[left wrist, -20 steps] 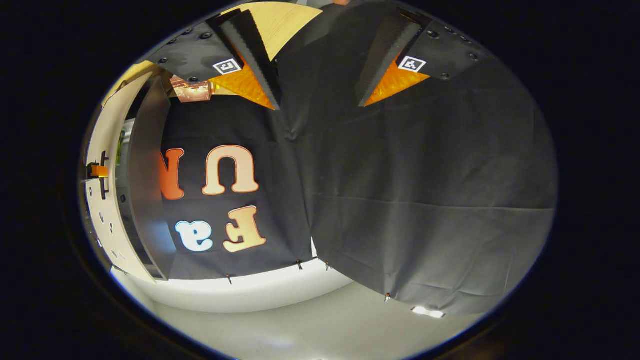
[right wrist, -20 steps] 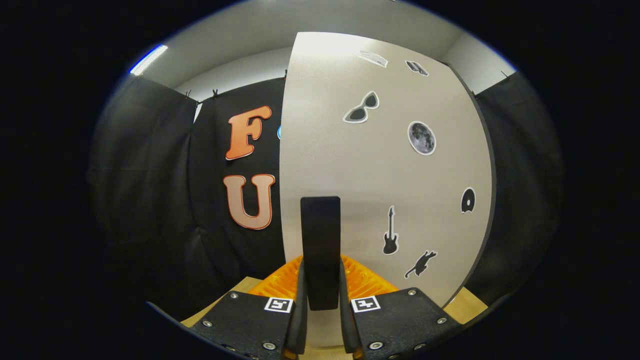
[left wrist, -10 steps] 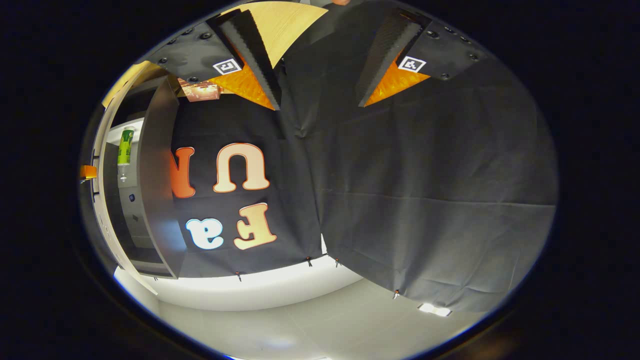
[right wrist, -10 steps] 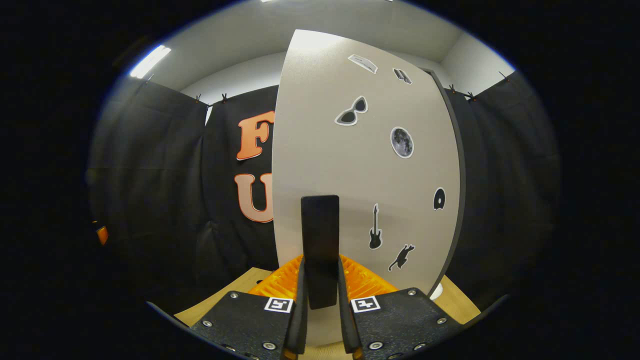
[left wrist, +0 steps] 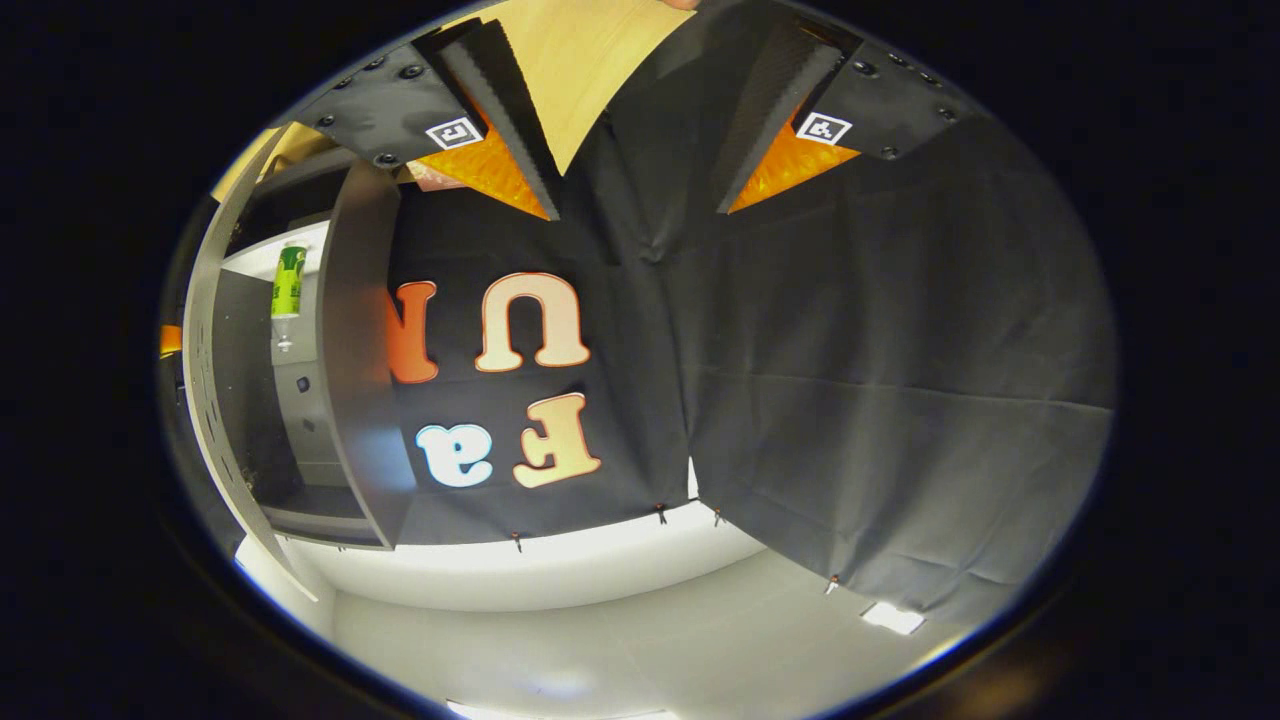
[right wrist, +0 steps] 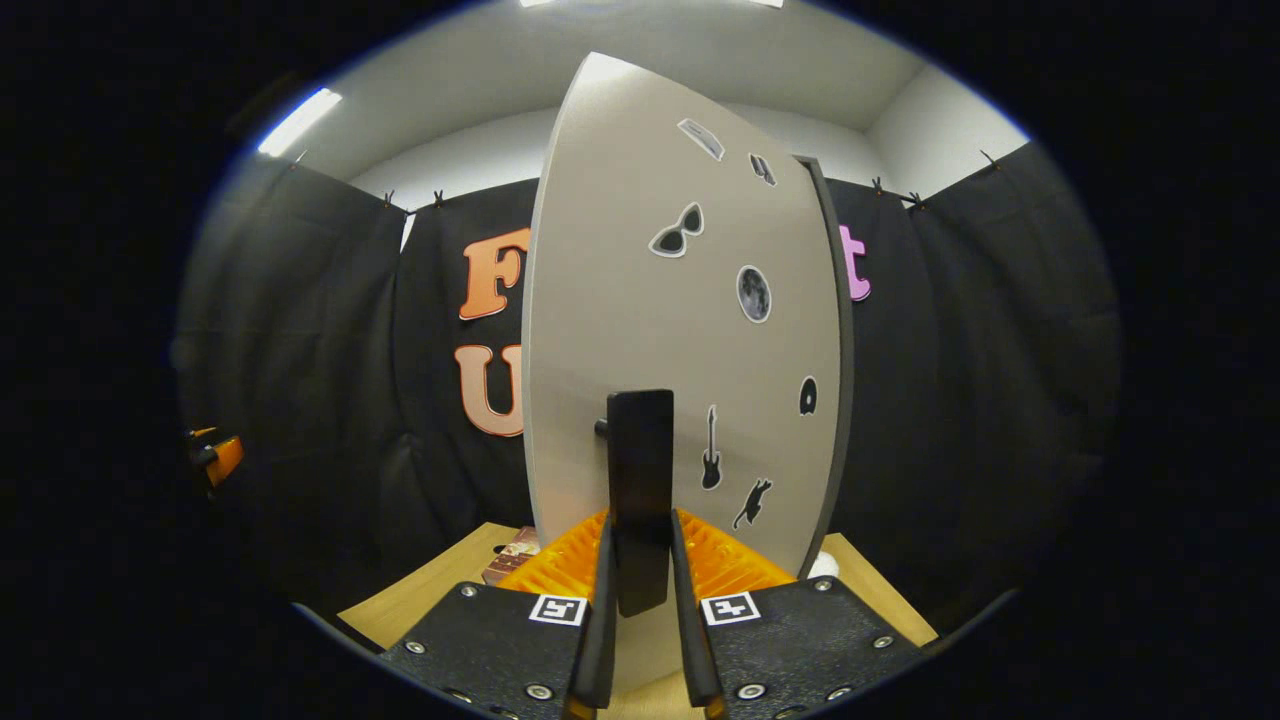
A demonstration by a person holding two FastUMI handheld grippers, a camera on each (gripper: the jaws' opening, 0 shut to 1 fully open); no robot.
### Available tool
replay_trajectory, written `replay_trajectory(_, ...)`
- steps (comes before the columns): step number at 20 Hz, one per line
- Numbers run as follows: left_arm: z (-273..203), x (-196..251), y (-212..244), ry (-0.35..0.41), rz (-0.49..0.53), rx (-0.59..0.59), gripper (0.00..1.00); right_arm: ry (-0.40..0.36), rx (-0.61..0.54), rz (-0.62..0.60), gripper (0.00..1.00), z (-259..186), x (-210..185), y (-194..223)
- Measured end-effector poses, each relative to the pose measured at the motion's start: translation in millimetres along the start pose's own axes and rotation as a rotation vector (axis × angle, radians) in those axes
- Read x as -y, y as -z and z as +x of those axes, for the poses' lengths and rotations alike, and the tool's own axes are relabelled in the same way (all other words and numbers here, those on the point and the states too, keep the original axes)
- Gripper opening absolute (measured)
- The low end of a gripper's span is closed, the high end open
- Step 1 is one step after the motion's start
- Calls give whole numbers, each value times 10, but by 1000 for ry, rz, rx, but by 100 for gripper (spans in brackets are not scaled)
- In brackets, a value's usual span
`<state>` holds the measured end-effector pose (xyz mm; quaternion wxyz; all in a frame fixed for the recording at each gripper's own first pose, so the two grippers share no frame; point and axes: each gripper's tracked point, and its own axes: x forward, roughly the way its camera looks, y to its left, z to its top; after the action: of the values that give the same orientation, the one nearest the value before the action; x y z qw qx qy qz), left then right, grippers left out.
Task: Open the cabinet door with the right hand, grasp the bottle in the cabinet with the left hand and place it on the coaster, then close the cabinet door with the right hand.
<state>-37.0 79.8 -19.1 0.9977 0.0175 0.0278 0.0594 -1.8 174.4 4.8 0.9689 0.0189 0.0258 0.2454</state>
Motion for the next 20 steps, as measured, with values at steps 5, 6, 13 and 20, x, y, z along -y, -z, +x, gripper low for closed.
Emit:
replay_trajectory(5,155,432,-1,92,-16,0,98,101,-2,-25,28,-345,394,-13)
replay_trajectory(6,164,513,3,108,-17,0,98,120,7,-21,20,-384,482,-22)
replay_trajectory(13,247,1001,-46,200,-14,4,98,239,-3,-51,9,-689,958,-17)
replay_trajectory(20,227,1302,-82,239,-9,1,97,278,-8,-87,9,-828,1316,-16)
